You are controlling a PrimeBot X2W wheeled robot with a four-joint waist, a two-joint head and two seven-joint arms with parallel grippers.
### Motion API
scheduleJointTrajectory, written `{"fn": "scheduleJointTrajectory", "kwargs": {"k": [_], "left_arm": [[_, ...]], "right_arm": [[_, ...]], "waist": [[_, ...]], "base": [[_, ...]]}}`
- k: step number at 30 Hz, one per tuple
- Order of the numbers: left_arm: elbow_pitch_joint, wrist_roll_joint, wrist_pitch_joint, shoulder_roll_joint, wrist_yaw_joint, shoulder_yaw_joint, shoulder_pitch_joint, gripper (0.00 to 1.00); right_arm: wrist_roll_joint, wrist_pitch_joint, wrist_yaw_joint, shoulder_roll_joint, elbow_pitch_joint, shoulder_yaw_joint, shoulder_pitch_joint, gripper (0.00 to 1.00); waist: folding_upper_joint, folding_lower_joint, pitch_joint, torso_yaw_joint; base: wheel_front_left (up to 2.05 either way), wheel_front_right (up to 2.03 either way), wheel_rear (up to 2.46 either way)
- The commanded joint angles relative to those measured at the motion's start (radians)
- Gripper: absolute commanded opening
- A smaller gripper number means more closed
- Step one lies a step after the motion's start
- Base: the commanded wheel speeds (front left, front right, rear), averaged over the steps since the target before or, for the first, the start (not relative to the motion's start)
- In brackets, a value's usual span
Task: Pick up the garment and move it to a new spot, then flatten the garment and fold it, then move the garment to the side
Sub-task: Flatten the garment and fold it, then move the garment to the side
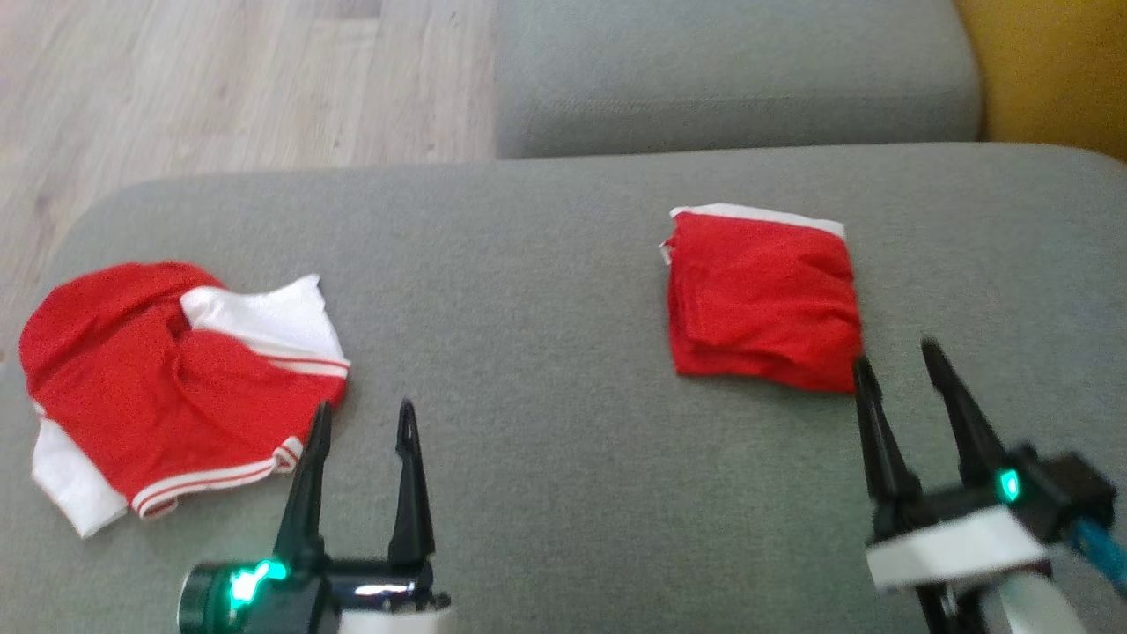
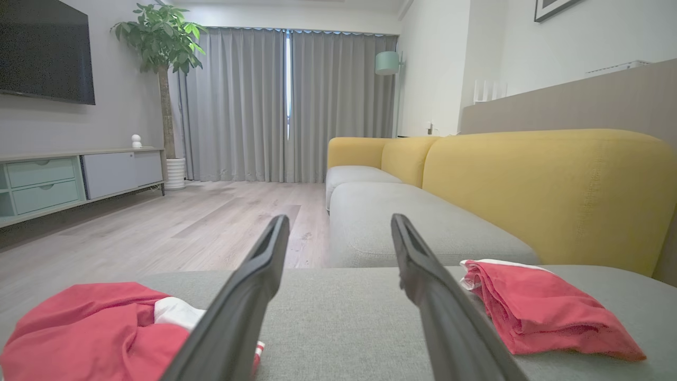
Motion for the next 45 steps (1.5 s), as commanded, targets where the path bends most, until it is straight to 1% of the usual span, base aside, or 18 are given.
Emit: {"fn": "scheduleJointTrajectory", "kwargs": {"k": [1,3,6,10,25,36,45], "left_arm": [[-0.039,0.012,-0.005,-0.002,0.0,0.036,-0.012,1.0],[-0.04,0.016,-0.005,-0.002,-0.004,0.041,0.024,1.0],[-0.02,0.009,-0.005,-0.003,-0.008,0.051,0.086,1.0],[-0.001,0.003,-0.005,-0.004,-0.01,0.059,0.108,1.0],[0.041,0.003,-0.005,-0.005,-0.027,0.082,0.079,1.0],[0.056,-0.01,-0.005,-0.005,-0.028,0.077,0.079,1.0],[0.06,-0.013,-0.005,-0.005,-0.023,0.075,0.073,1.0]], "right_arm": [[0.001,-0.009,-0.002,-0.005,-0.032,0.008,0.001,1.0],[-0.004,-0.009,-0.002,0.002,-0.031,-0.015,0.048,1.0],[0.008,-0.009,-0.002,0.022,0.004,-0.033,0.106,1.0],[0.009,-0.009,-0.002,0.029,0.029,-0.036,0.122,1.0],[-0.001,-0.009,-0.002,0.037,0.046,-0.025,0.123,1.0],[-0.004,-0.009,-0.002,0.028,0.046,-0.008,0.116,1.0],[-0.011,-0.009,-0.002,0.036,0.029,-0.032,0.118,1.0]], "waist": [[-0.0001,0.0002,-0.027,-0.02],[-0.0001,0.0002,-0.041,-0.024],[-0.0001,0.0002,-0.058,-0.032],[-0.0001,0.0002,-0.066,-0.033],[-0.0001,0.0002,-0.071,-0.039],[-0.0001,0.0002,-0.076,-0.047],[-0.0001,0.0002,-0.075,-0.047]], "base": [[0.0,0.0,0.0],[0.0,0.0,0.0],[0.0,0.0,0.0],[0.0,0.0,0.0],[0.0,0.0,0.0],[0.0,0.0,0.0],[0.0,0.0,0.0]]}}
